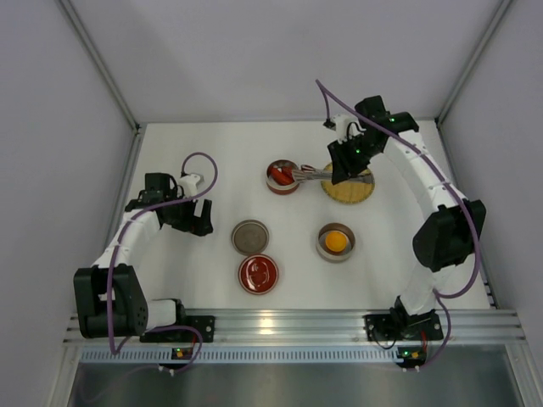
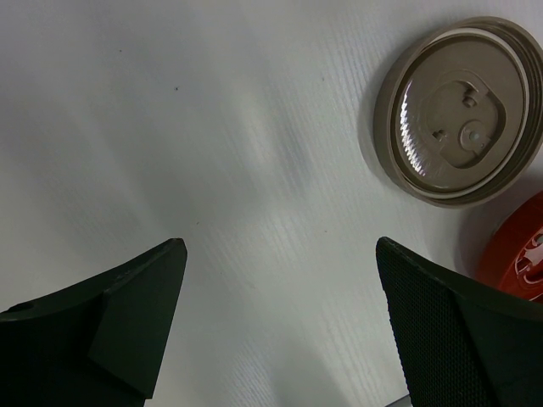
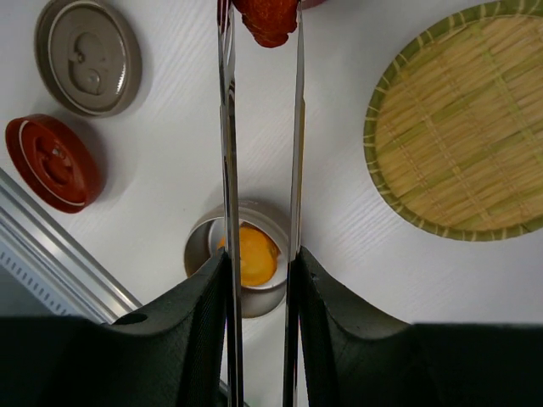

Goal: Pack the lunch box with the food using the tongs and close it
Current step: Pick up the fake food from the plate, then place the fake food in the packing box.

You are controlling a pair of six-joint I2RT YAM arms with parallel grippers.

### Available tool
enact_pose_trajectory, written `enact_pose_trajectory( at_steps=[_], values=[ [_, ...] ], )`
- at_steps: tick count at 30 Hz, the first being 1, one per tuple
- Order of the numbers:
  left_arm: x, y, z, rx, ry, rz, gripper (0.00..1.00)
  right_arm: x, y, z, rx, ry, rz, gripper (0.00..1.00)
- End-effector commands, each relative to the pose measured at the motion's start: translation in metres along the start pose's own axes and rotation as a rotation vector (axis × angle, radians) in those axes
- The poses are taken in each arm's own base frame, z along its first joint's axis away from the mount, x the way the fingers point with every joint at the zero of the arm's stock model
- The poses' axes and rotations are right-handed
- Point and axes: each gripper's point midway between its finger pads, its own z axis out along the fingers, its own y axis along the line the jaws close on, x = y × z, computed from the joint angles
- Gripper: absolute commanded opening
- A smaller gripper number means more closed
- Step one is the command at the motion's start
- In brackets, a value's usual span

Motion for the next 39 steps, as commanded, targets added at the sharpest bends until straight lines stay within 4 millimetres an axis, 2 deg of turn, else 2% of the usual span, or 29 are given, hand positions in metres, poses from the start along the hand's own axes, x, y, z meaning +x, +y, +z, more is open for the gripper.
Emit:
enact_pose_trajectory(
  at_steps=[1,4,10,20,29,36,37,39],
  values=[
    [-0.019,-0.001,-0.004,0.006,-0.063,0.017,0.98,-0.037,0.026,-0.012,-0.043,-0.121,0.007,0.0],
    [-0.017,-0.003,-0.002,0.014,-0.059,0.015,0.98,-0.043,0.024,0.005,-0.042,-0.106,0.025,0.0],
    [-0.015,-0.001,-0.001,0.008,-0.055,0.017,0.98,-0.055,0.027,0.022,-0.059,-0.11,0.051,0.0],
    [-0.011,0.001,0.002,0.003,-0.046,0.019,0.98,-0.069,0.022,0.042,-0.046,-0.114,0.062,0.0],
    [-0.01,0.002,0.004,0.003,-0.042,0.018,0.98,-0.064,0.024,0.062,-0.053,-0.073,0.06,0.06],
    [-0.012,0.003,0.004,-0.003,-0.044,0.021,0.98,-0.059,0.023,0.063,-0.052,-0.053,0.048,0.18],
    [-0.012,0.003,0.004,-0.003,-0.043,0.019,0.98,-0.058,0.024,0.062,-0.055,-0.049,0.047,0.24],
    [-0.014,0.003,0.004,-0.001,-0.046,0.02,0.98,-0.057,0.024,0.062,-0.056,-0.047,0.047,0.3]
  ],
)
